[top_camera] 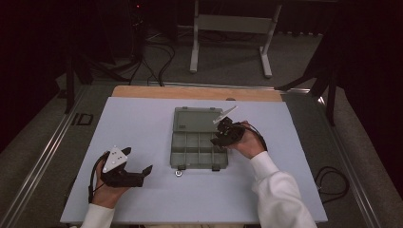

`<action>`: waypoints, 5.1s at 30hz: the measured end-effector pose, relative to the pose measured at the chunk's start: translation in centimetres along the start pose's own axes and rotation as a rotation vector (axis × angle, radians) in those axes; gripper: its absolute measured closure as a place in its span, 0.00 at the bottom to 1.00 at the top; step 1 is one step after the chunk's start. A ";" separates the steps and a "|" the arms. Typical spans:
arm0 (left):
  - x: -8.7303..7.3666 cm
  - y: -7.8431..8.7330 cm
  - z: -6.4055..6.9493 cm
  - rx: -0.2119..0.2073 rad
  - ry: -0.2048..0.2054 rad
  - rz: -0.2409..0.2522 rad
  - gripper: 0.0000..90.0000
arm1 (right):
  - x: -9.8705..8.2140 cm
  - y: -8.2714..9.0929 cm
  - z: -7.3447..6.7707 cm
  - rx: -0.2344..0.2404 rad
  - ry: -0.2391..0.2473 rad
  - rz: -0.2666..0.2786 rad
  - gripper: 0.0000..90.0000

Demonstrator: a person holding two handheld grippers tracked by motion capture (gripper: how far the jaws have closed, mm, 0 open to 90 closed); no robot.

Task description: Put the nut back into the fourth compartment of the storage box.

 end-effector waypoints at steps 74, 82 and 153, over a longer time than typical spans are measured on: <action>0.1 0.0 0.1 -0.005 -0.001 0.003 0.02 | 0.2 -1.0 -8.6 0.167 0.170 0.171 0.23; 0.1 0.0 0.1 -0.006 -0.001 0.003 0.02 | 0.3 -1.5 -9.4 0.183 0.183 0.166 0.23; 0.1 0.0 0.1 -0.005 -0.004 0.005 0.02 | -0.5 -8.1 -16.4 0.250 0.410 0.012 0.20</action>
Point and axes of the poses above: each handheld gripper's, and its own axes: y roughly backward along the jaws, x roughly out of its top, z roughly to its right, the point moved 3 cm from there along -y, roughly forward along the jaws, and after that the axes turned 5 degrees about x, right-handed, at the moved point
